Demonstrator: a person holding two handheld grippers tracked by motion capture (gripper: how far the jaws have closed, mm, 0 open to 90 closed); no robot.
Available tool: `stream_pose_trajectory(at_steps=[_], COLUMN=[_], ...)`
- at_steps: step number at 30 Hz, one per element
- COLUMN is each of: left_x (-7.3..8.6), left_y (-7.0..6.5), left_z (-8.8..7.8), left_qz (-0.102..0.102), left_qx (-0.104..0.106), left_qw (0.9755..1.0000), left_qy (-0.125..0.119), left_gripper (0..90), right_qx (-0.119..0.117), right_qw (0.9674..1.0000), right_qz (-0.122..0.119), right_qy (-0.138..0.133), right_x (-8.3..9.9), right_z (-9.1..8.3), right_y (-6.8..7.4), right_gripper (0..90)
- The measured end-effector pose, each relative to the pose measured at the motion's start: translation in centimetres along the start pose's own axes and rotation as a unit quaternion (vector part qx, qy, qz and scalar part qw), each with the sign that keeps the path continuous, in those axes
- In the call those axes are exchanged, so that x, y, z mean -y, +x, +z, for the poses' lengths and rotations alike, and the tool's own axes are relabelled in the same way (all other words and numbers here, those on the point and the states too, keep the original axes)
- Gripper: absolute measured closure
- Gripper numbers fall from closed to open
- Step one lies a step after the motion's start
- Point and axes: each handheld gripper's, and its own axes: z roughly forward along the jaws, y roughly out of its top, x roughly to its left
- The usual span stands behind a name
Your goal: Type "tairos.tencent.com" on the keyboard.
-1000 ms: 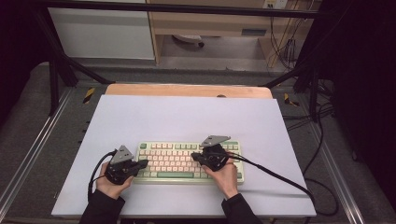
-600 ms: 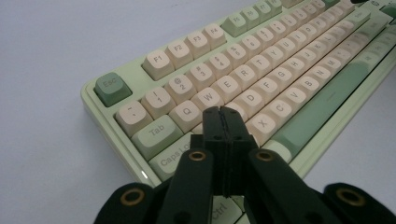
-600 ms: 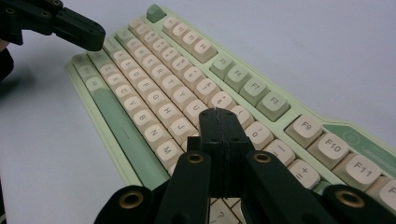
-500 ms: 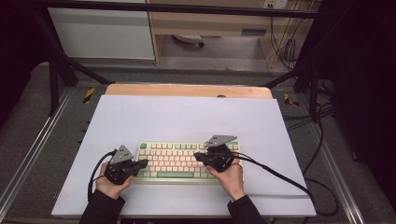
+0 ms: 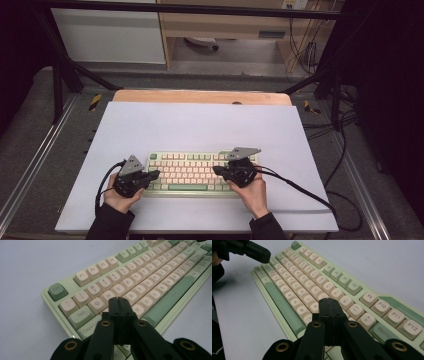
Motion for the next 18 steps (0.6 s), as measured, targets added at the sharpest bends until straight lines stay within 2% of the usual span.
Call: stream_pose_trajectory(at_steps=[10, 18], left_x=[-1.0, -1.6], left_y=[-1.1, -1.1], left_z=[1.0, 2.1], left_qz=[0.011, 0.012], left_qx=[0.004, 0.001], left_qw=[0.9999, 0.9998], left_qy=[0.005, 0.016], left_gripper=[90.0, 90.0], right_qx=[-0.003, -0.005], right_qw=[1.0000, 1.0000], right_qz=[0.004, 0.005], right_qy=[0.001, 0.000], right_x=[0.8, 1.2], right_z=[-0.5, -0.6], right_y=[0.0, 0.0], right_gripper=[90.0, 90.0])
